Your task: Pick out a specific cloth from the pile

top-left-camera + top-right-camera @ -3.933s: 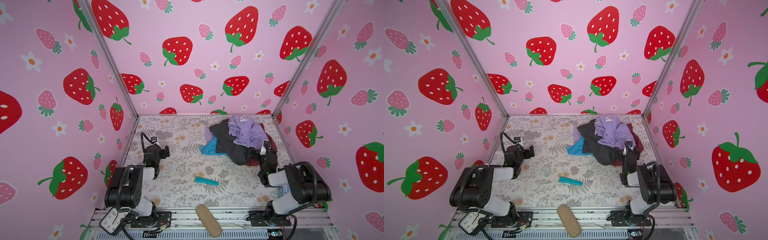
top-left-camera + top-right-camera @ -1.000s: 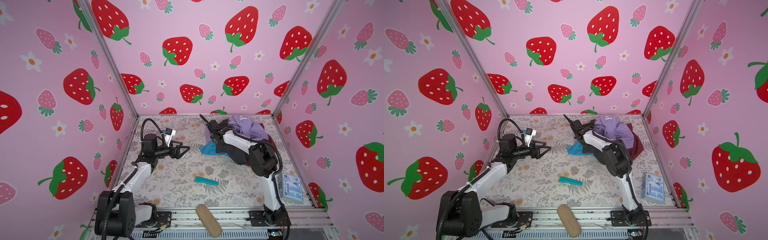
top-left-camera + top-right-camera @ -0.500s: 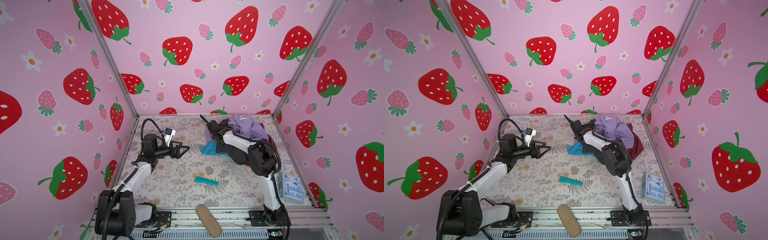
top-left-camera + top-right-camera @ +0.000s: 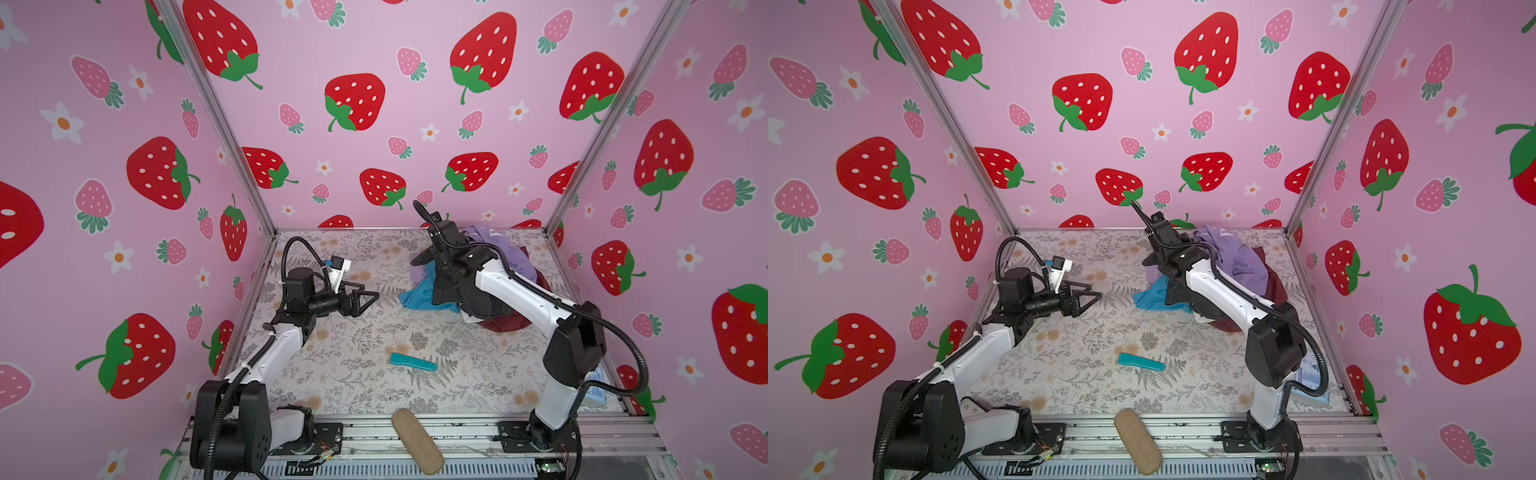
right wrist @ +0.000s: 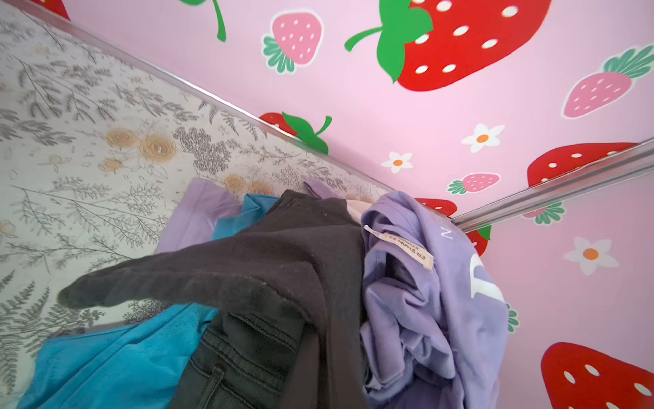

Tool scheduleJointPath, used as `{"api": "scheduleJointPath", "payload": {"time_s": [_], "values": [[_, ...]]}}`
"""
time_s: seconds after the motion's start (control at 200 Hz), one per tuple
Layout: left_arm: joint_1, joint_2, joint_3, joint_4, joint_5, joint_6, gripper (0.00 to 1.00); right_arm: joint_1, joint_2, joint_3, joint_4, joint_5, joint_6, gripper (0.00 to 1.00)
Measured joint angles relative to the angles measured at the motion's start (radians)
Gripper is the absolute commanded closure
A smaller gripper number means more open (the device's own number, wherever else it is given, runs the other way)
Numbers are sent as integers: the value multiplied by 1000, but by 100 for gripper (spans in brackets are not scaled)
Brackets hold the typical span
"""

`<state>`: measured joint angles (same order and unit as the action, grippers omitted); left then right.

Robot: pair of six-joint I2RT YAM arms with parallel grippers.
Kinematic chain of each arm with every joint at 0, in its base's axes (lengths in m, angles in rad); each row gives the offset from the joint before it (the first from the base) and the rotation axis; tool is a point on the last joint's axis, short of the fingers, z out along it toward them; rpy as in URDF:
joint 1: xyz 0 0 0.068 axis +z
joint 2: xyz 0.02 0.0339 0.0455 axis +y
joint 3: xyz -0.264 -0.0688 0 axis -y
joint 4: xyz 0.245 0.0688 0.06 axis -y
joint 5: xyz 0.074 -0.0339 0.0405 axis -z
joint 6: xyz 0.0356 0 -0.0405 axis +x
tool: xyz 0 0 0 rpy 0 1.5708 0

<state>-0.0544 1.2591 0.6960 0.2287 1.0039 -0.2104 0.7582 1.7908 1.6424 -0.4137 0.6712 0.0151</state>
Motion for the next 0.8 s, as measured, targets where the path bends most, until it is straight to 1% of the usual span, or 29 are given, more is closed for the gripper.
{"api": "scheduleJointPath", "payload": {"time_s": [0.28,0.485,0.8], "values": [[0,-24,0,8,-1,-5,1,12,-121,0,17,-61,-20,100],[0,-35,-2,14,-2,-11,1,31,-225,5,83,-123,-41,100],[0,-61,-11,21,-2,-18,1,99,-255,87,146,-199,-95,100]]}}
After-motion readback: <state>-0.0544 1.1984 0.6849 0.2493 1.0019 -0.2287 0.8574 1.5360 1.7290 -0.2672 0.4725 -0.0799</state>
